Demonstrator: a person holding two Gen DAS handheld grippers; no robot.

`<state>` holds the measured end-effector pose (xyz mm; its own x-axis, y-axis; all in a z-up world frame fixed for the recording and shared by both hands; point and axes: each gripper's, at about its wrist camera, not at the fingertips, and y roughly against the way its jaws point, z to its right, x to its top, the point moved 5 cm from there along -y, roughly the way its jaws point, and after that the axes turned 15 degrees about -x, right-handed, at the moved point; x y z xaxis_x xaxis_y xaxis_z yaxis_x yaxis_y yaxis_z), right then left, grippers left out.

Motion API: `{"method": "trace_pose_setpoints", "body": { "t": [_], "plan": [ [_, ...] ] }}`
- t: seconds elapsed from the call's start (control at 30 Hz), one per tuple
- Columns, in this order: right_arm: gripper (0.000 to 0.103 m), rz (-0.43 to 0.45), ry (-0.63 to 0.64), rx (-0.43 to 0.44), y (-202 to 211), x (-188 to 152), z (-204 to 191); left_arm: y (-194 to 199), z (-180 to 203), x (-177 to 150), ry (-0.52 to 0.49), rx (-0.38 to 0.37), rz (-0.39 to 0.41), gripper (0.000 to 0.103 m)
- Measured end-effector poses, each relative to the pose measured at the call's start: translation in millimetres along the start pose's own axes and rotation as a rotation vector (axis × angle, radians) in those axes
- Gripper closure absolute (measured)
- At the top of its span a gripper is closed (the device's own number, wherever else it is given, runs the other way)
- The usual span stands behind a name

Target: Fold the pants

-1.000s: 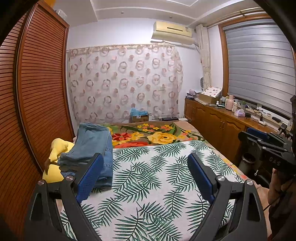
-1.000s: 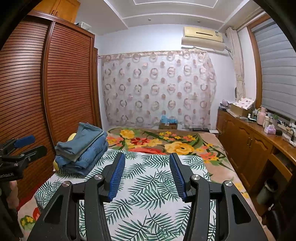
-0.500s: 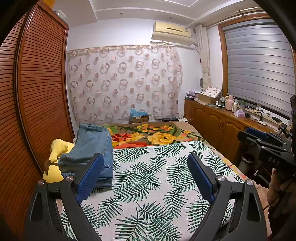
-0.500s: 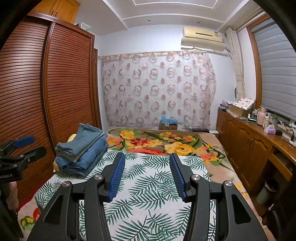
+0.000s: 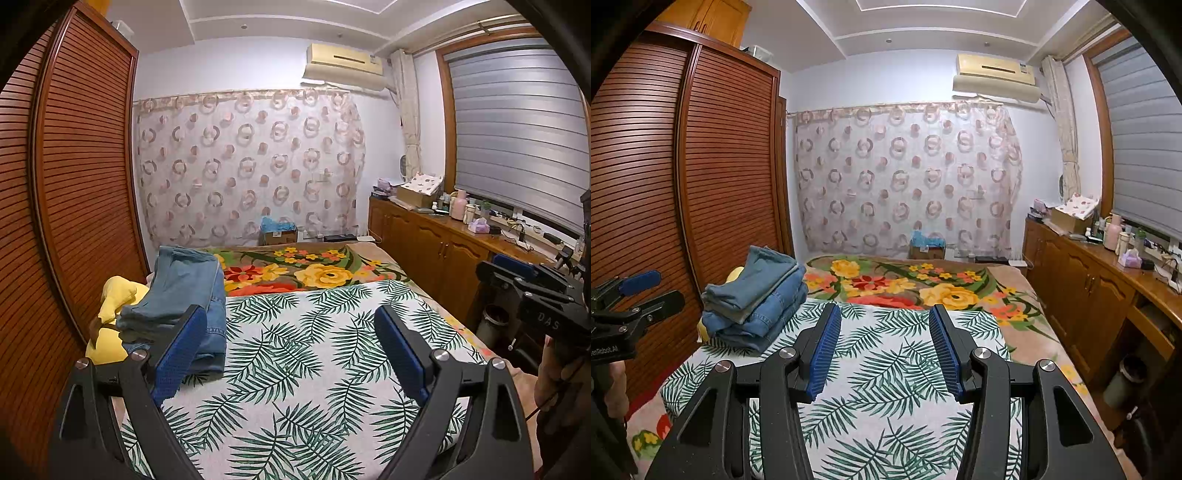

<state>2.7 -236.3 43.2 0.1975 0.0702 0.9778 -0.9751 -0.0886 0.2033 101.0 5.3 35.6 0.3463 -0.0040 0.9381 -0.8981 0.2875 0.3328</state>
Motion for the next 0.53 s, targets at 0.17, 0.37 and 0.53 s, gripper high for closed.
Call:
{"method": "trace_pose_setpoints", "body": {
  "t": [0.17,0.37,0.53],
  "plan": [
    [0.051,-0.001,0.000,0.004,-0.8,0.4,0.1,-0.4,0.2,0.0,0.000,0.000,0.001,0.011],
    [0.051,0.000,0.001,0.004,-1.3,0.6,0.0,-0.5,0.2,-0.2,0.000,0.000,0.001,0.011],
    [0.051,0.000,0.002,0.005,-2.2,0.9,0.6,0.1,-0.6,-0.3,0.002,0.000,0.000,0.011]
  ]
}}
